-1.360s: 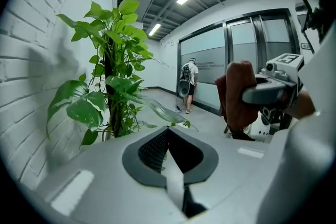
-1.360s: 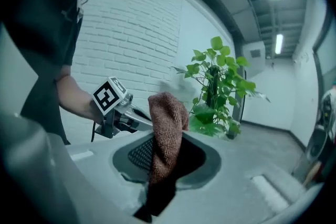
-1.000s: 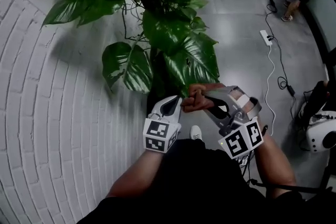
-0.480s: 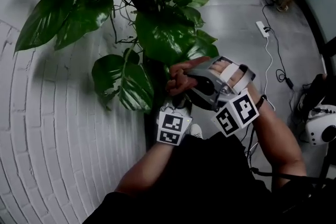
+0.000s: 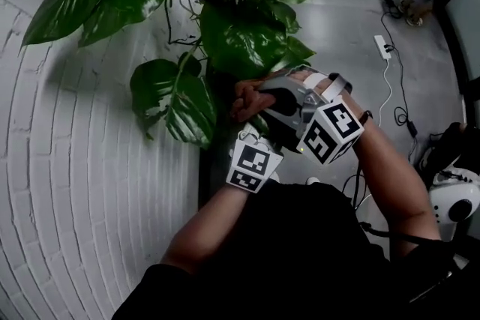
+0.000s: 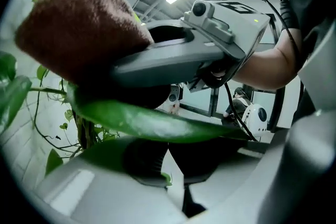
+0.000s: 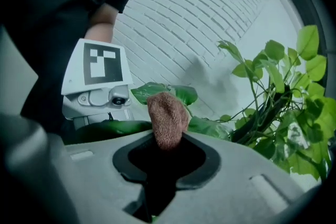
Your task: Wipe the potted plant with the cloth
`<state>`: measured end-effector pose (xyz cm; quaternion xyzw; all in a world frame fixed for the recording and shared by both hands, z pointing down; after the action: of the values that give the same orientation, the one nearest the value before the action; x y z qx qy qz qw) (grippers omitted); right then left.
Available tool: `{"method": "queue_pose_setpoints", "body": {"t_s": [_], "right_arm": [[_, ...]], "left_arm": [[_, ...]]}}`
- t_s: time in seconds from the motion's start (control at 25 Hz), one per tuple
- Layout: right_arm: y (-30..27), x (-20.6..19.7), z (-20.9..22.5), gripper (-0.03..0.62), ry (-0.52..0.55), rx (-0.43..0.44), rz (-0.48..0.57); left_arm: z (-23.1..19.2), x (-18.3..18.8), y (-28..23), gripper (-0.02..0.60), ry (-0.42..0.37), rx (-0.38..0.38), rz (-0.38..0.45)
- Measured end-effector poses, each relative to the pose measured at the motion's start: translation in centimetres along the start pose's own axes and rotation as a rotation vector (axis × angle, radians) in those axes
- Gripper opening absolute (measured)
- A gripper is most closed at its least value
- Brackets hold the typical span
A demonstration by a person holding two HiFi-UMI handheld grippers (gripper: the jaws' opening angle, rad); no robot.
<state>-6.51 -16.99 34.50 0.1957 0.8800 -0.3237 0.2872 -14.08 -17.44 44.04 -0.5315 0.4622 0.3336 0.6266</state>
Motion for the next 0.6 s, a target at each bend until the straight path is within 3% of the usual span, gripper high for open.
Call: {"method": "queue_pose_setpoints", "body": {"t_s": [0.36,0.6], "right_arm": [[2.0,-1.4,-1.0,0.063,-0.041,0.036,0.025],[3.4,-2.2,-2.3,0.063,-0.056,0.049,0.03]], "left_arm": [[0.8,0.5,0.2,0.017,0.107,0.11,0.018],[1.8,0.6,-0.2,0.017,0.165,0.137,0.025]]}}
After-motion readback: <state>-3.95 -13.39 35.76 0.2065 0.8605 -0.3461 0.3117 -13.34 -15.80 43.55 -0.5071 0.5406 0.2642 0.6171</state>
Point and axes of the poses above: the fingertips, and each gripper's own axes: y backward along the fingers, z to its right, x out of its top, the point moved 10 cm from there along y, backward along the fingers, and after that the axes turned 2 degrees about -y, right-handed, at the moved point
